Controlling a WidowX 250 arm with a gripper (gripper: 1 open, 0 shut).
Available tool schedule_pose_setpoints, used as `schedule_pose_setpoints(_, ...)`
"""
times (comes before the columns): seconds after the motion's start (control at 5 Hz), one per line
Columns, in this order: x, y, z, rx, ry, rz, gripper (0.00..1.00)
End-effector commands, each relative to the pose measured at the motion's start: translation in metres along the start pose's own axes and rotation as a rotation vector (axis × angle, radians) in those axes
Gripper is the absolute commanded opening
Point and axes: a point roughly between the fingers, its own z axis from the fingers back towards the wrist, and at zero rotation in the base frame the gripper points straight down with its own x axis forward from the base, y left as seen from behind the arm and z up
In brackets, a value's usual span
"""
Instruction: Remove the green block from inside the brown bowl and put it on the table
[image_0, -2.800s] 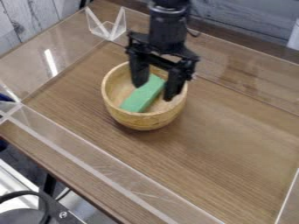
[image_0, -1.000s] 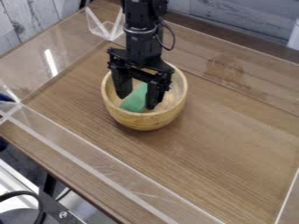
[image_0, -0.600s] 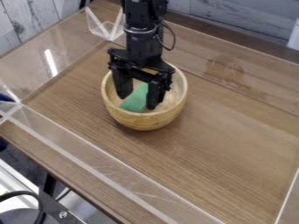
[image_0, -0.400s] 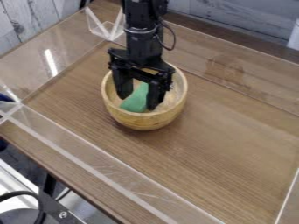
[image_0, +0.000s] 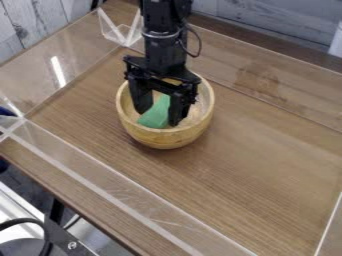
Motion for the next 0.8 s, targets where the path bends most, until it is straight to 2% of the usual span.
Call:
schedule_pose_setpoints(0.0, 0.0032, 0.0035, 0.0209, 0.005, -0.077, 0.011, 1.00)
schedule_pose_setpoints(0.2, 0.0031, 0.0035, 0.0223, 0.003, -0.083, 0.013, 1.00)
schedule_pose_setpoints(0.6, 0.0063, 0.0045, 0.0123, 0.012, -0.067, 0.017, 1.00)
